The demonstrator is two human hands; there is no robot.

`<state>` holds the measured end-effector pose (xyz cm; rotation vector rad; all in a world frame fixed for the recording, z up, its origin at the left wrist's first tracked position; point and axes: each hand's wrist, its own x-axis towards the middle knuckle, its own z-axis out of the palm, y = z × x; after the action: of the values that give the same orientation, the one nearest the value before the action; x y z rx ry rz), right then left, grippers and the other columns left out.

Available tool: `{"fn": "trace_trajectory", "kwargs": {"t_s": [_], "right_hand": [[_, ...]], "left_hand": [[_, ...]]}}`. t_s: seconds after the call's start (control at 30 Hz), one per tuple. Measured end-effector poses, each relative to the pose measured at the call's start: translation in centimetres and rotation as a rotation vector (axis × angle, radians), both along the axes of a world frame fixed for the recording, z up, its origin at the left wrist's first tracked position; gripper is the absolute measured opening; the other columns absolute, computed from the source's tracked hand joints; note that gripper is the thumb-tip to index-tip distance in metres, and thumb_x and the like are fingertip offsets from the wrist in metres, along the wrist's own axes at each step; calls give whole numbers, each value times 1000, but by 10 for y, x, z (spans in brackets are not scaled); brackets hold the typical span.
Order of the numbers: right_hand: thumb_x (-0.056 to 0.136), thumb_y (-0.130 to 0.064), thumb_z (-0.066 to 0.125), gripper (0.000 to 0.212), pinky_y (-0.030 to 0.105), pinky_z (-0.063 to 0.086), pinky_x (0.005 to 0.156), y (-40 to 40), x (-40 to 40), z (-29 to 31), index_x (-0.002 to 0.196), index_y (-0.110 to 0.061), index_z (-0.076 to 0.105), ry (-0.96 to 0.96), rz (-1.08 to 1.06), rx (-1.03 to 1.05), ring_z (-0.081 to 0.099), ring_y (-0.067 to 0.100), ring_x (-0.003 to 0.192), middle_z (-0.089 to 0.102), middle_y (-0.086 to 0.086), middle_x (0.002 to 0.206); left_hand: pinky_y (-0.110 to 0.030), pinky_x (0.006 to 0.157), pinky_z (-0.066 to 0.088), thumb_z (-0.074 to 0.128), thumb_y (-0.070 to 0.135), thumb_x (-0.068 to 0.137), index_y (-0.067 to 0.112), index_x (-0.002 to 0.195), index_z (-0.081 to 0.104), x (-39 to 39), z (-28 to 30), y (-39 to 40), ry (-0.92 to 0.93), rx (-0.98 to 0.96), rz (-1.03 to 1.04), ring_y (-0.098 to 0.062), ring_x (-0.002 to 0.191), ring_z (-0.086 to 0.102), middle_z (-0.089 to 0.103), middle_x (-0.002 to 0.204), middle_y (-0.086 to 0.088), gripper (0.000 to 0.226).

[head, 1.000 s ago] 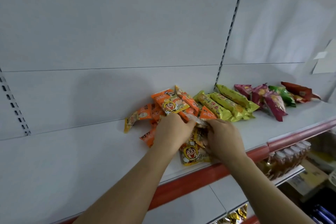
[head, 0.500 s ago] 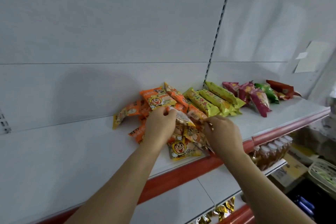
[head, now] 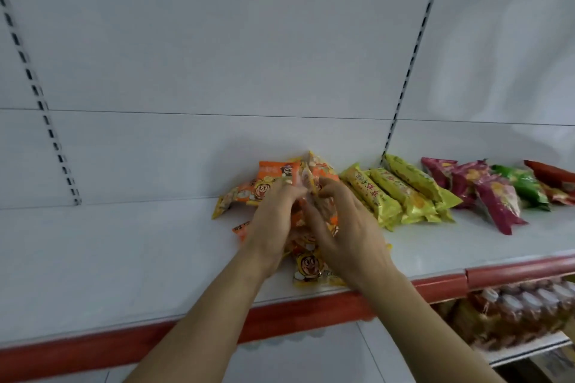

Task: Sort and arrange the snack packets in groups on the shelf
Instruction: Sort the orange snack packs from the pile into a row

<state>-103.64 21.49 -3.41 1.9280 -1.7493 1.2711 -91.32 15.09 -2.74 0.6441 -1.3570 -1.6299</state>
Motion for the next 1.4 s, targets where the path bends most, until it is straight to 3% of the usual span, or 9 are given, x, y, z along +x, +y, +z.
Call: {"fn": "trace_trajectory", "kwargs": {"t_s": [0.1, 0.23, 0.37, 0.53, 0.67, 0.83, 0.97, 1.13, 1.4], "right_hand": [[90, -34, 70, 52, 21, 44, 81, -2, -6, -6, 136, -21, 50, -75, 64, 70, 61, 15, 110, 64, -5, 123], [91, -16, 70, 36, 20, 51, 82, -4, -13, -1, 125, -28, 65, -177, 174, 20, 63, -1, 104, 68, -18, 110], [93, -25, 70, 23, 28, 58, 75, 1, -8, 10, 113, -37, 69, -490, 336, 212, 69, 0, 87, 74, -17, 92], [96, -29, 66, 26, 33, 59, 68, 5, -7, 16, 120, -37, 64, -653, 259, 210, 72, 10, 80, 76, -10, 89], [92, -31, 68, 19, 26, 44, 51, -1, 7, 19, 107, -27, 56, -454, -69, -50, 59, 7, 60, 64, -10, 75], [97, -38, 56, 40, 12, 30, 101, -23, 56, 7, 127, -13, 65, -42, -103, -120, 55, 19, 113, 67, -2, 123], [99, -27, 39, 50, 26, 38, 110, -24, 68, 2, 146, -16, 50, -198, 118, 29, 42, 10, 133, 52, -8, 145], [94, -34, 67, 44, 36, 49, 100, -26, 70, 8, 135, -21, 60, -201, -18, -7, 52, 11, 124, 58, -14, 129], [83, -69, 60, 68, 20, 47, 88, -8, 60, 11, 141, -34, 51, -356, -184, 242, 53, 3, 115, 58, -16, 125]], "left_hand": [[-34, 71, 55, 44, 33, 101, 24, 85, 73, 5, -1, 5, -10, 17, -66, -12, 75, 68, 72, 84, 0, 35], [-53, 94, 56, 72, 32, 93, 23, 103, 62, 11, -11, -4, -246, -241, 206, -26, 105, 68, 70, 107, -7, 17], [-29, 83, 61, 80, 27, 89, 30, 120, 50, 15, -11, -3, -164, -155, 365, -13, 102, 70, 68, 111, 4, 43], [-50, 87, 62, 77, 22, 91, 21, 114, 72, 33, -6, -10, -140, -59, 352, -22, 96, 76, 79, 105, -1, 24], [-38, 81, 63, 76, 26, 92, 33, 107, 65, 44, -4, -16, -145, -108, 423, -10, 91, 75, 77, 100, 9, 20], [-44, 94, 58, 60, 57, 96, 32, 105, 66, 40, 3, -8, -71, -159, 326, -12, 103, 73, 76, 106, 3, 28], [-38, 95, 58, 67, 55, 92, 23, 122, 62, 61, 5, -13, 5, -150, 147, -17, 111, 72, 76, 114, 1, 44], [-51, 97, 58, 67, 28, 99, 25, 125, 64, 78, 2, -26, -8, -130, 140, -17, 109, 73, 76, 115, 3, 26], [-57, 101, 54, 68, 20, 98, 12, 117, 74, 70, 0, -31, 27, -129, 45, -29, 111, 73, 77, 116, -10, 22]]}}
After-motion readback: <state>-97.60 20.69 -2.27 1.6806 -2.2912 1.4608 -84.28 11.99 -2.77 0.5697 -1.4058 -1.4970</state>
